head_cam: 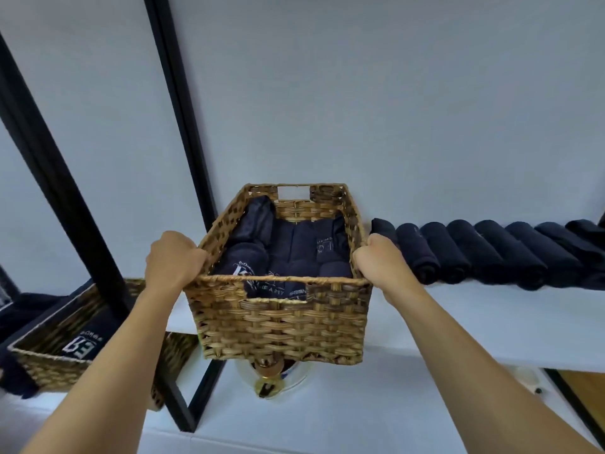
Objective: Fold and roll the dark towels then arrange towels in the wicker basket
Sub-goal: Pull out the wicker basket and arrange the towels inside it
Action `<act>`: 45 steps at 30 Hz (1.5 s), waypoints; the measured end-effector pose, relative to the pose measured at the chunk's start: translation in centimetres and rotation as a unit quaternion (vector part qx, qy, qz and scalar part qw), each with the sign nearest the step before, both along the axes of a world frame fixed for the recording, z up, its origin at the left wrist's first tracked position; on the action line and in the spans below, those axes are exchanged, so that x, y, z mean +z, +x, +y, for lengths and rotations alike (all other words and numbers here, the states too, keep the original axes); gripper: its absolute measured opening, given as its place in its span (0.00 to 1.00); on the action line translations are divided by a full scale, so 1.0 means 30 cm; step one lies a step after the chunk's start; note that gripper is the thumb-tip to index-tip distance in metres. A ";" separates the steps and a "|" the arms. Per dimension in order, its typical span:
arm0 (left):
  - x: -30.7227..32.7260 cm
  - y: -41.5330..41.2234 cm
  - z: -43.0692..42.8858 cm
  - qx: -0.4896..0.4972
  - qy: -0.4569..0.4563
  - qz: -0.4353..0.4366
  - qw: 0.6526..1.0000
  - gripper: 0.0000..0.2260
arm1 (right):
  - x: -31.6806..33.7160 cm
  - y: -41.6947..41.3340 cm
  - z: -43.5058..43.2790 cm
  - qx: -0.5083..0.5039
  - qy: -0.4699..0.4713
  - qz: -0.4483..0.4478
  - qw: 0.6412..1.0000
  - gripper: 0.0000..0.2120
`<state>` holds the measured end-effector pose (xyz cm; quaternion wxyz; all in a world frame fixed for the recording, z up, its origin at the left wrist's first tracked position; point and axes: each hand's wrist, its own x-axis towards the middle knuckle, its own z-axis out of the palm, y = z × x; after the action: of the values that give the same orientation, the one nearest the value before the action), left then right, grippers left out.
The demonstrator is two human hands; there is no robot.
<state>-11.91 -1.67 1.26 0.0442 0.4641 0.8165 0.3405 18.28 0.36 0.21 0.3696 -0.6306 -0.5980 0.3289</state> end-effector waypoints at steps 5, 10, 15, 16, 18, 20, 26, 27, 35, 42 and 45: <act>0.040 0.047 0.063 -0.010 -0.031 0.125 0.992 0.09 | 0.025 0.018 0.055 0.040 -0.036 -0.005 0.999 0.10; 0.142 0.324 0.143 -0.171 0.090 0.141 0.971 0.11 | 0.058 0.093 0.134 0.016 -0.067 0.014 0.998 0.17; 0.183 0.729 0.290 -0.367 0.054 -0.069 0.926 0.06 | 0.037 0.197 0.246 -0.034 0.004 -0.001 0.999 0.13; 0.186 0.799 0.328 -0.379 0.025 -0.088 0.921 0.05 | 0.027 0.222 0.275 -0.043 0.013 -0.026 0.999 0.13; 0.180 0.913 0.403 -0.370 -0.032 -0.117 0.921 0.09 | 0.006 0.267 0.329 -0.058 0.012 -0.071 0.996 0.11; 0.144 0.996 0.477 -0.342 -0.081 -0.133 0.927 0.09 | -0.018 0.305 0.376 -0.060 0.007 -0.099 0.993 0.11; -0.082 1.105 0.687 -0.241 -0.154 -0.159 0.945 0.06 | -0.119 0.371 0.539 0.003 -0.008 -0.170 0.985 0.08; -0.116 1.119 0.706 -0.224 -0.169 -0.168 0.945 0.06 | -0.141 0.377 0.560 0.008 -0.013 -0.180 0.984 0.08; -0.291 1.105 0.760 -0.131 -0.221 -0.253 0.933 0.09 | -0.189 0.375 0.628 0.069 -0.064 -0.262 0.960 0.10; -0.186 1.084 0.708 -0.146 -0.156 -0.296 0.931 0.16 | -0.180 0.377 0.626 0.066 -0.050 -0.217 0.973 0.13; -0.077 1.089 0.666 -0.176 -0.123 -0.245 0.945 0.08 | -0.120 0.371 0.595 0.037 0.005 -0.137 0.990 0.13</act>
<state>20.76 18.31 -1.06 0.3595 0.4937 0.7211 0.3272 29.42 18.22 -3.37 0.2746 -0.6456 -0.6675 0.2495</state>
